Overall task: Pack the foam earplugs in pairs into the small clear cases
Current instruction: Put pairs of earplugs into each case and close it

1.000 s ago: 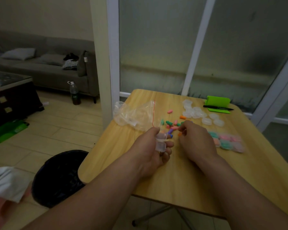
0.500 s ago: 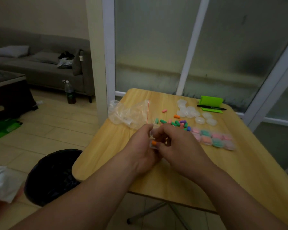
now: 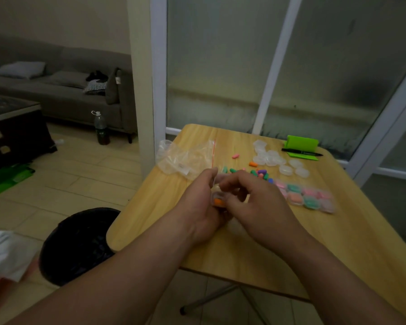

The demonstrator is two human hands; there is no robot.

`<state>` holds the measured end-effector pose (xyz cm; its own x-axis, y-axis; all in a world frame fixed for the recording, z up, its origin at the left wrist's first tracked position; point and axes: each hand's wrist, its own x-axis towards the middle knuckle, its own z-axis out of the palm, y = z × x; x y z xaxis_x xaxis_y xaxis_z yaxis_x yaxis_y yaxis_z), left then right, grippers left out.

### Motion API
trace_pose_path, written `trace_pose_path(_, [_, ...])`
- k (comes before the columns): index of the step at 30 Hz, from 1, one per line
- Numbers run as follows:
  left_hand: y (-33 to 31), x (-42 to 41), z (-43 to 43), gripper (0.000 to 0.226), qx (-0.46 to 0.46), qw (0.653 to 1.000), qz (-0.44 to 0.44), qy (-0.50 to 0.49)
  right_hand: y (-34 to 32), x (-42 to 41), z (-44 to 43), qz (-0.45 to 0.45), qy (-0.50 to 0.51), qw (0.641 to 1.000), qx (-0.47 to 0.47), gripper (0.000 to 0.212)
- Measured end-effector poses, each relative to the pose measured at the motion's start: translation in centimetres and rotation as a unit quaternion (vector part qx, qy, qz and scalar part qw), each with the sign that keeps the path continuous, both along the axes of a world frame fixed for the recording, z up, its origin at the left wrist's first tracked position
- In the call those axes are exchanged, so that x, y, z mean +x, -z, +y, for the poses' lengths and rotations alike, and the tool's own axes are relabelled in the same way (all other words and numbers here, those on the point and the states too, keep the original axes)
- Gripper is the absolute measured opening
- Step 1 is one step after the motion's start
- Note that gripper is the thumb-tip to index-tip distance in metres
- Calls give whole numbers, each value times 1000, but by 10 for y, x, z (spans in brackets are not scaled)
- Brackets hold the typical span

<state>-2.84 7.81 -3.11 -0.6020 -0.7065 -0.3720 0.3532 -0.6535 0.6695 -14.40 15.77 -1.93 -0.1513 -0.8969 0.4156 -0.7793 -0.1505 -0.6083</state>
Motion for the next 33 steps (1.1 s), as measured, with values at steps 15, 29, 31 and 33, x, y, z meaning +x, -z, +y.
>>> trace_pose_path(15, [-8, 27, -11, 46, -20, 997, -55, -53, 29, -37, -53, 105, 147, 982, 54, 23])
trace_pose_path(29, [-8, 28, -15, 42, -21, 999, -35, -36, 32, -24, -76, 140, 174, 972, 73, 19])
trace_pose_path(31, [-7, 27, -15, 45, -20, 999, -34, -33, 32, -22, -73, 127, 165, 976, 65, 14])
trace_pose_path(33, [-6, 24, -15, 46, -19, 999, -36, -30, 30, -23, -70, 100, 152, 982, 48, 14])
